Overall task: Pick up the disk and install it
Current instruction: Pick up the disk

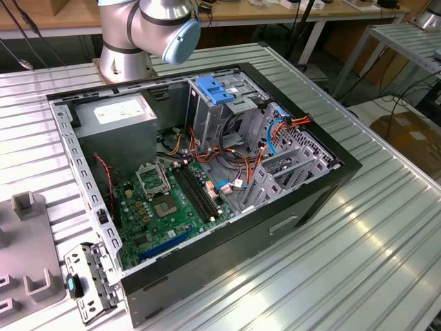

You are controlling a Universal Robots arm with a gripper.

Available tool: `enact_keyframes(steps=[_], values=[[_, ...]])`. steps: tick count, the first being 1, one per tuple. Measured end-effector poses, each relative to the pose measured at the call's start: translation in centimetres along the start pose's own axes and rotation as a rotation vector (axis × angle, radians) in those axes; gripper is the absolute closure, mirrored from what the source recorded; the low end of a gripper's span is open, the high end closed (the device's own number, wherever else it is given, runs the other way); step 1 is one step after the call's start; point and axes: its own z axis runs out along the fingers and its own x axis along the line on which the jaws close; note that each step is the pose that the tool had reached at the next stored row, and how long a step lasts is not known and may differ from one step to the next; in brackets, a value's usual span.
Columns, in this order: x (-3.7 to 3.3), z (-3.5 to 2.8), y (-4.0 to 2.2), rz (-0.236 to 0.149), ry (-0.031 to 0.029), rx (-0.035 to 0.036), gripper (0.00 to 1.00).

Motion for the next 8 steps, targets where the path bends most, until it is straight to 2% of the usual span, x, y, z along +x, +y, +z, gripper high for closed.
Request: enact_keyframes(steps=[8], values=[[-0.03, 0.00, -0.62, 0.000, 0.0000, 0.0000, 0.63]])
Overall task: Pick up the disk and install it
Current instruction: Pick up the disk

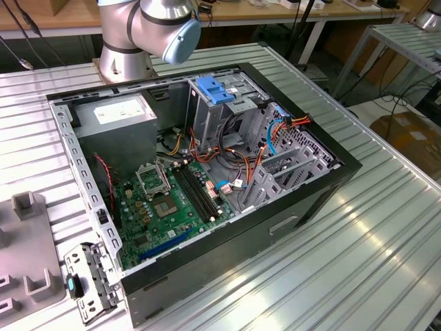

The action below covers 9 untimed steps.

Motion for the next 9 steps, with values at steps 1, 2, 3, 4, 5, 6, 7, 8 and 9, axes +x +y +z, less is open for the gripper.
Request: enact_keyframes(steps=[1, 2, 3, 4, 5, 6, 7, 8, 9], values=[[0.00, 0.00, -0.06, 0.000, 0.0000, 0.0000, 0.63], [0.00, 0.00, -0.15, 0.000, 0.0000, -0.0001, 0.63], [-0.01, 0.00, -0.21, 0.000, 0.0001, 0.0000, 0.63], [-0.02, 0.00, -0.32, 0.000, 0.0000, 0.0000, 0.63], [-0.02, 0.00, -0.39, 0.000, 0.0000, -0.0001, 0.63], [-0.02, 0.00, -0.46, 0.000, 0.0000, -0.0001, 0.63], [-0.02, 0.00, -0.50, 0.000, 0.0000, 0.0000, 0.63], [-0.03, 0.00, -0.61, 0.000, 0.0001, 0.0000, 0.63], [-0.03, -0.01, -0.66, 0.000, 0.0000, -0.0001, 0.63]])
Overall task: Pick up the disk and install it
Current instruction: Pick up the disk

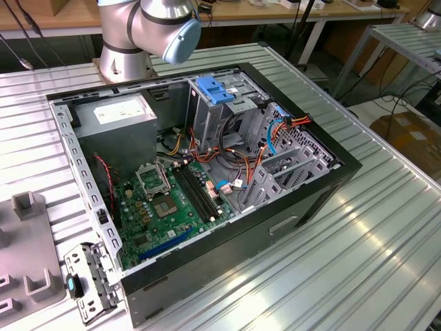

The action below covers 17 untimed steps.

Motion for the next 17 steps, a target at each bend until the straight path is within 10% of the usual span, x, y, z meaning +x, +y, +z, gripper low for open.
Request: enact_keyframes(steps=[17], values=[[-0.06, 0.00, -1.26, 0.000, 0.0000, 0.0000, 0.63]])
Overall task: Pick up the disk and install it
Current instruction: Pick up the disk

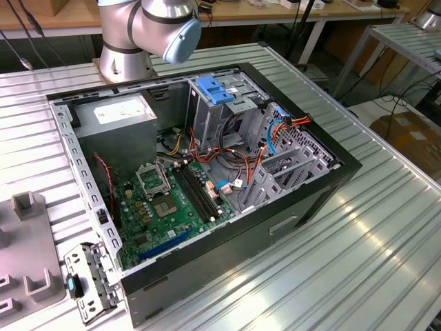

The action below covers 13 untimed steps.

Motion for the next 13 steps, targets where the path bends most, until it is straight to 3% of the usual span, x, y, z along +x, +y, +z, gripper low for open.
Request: enact_keyframes(steps=[13], values=[[-0.06, 0.00, -1.18, 0.000, 0.0001, 0.0000, 0.63]])
